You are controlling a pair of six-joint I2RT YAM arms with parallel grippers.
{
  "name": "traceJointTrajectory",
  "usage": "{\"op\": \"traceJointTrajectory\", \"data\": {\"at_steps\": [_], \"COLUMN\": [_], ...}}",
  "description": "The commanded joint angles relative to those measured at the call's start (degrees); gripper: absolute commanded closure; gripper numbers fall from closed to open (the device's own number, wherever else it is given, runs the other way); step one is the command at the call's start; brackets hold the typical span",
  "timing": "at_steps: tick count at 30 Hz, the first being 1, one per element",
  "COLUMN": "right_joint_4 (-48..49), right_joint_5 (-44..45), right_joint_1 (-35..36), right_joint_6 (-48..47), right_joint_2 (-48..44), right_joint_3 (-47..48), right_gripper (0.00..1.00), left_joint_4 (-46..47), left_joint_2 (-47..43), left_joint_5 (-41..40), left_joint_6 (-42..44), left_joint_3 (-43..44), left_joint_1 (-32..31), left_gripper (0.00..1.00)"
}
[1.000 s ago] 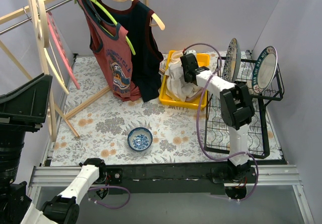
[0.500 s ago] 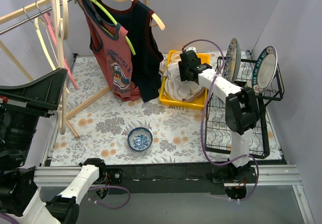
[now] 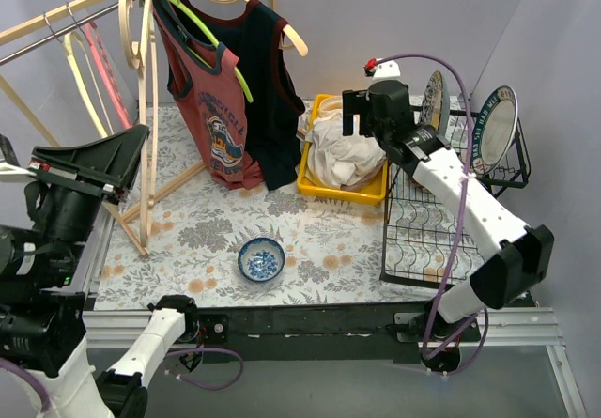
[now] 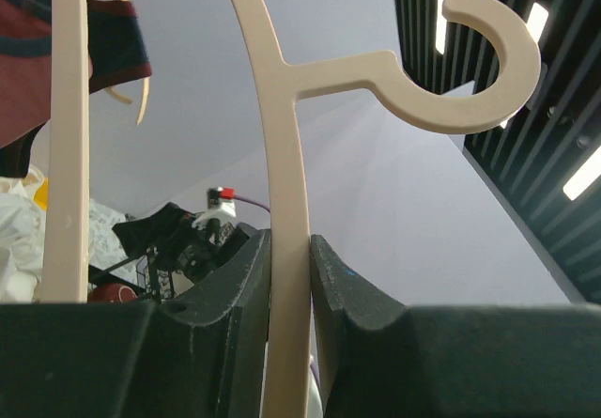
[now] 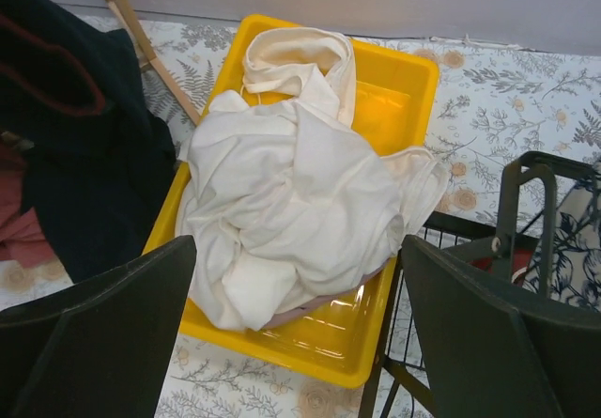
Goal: Remove the tank top from the hanger
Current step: Place the hanger at the clothesline.
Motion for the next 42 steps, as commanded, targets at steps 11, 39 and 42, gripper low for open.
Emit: {"op": "traceJointTrajectory", "data": {"at_steps": [11, 39, 42], "right_joint_4": [5.12, 8.90, 9.34], "right_joint_5": [-0.92, -4.98, -4.71], "right_joint_1": [1.32, 3.52, 3.61], "right_joint_6": [-1.04, 0.37, 0.11], "right_joint_2": [-15.14, -26.39, -27.36], "right_joint_3": [-8.44, -16.44, -17.58], "right_gripper": [0.02, 0.01, 0.01], "left_joint_4": [5.41, 18.87, 19.75], "left_joint_2": [0.36, 16.88, 17.32], "left_joint_5": [-22.89, -35.90, -36.25], "left_joint_6": [-9.32, -8.26, -8.44], "left_joint_3": [-11.76, -10.11, -11.07], "left_joint_1": [-1.36, -1.36, -1.36], "left_gripper": [1.00, 1.00, 1.00]}}
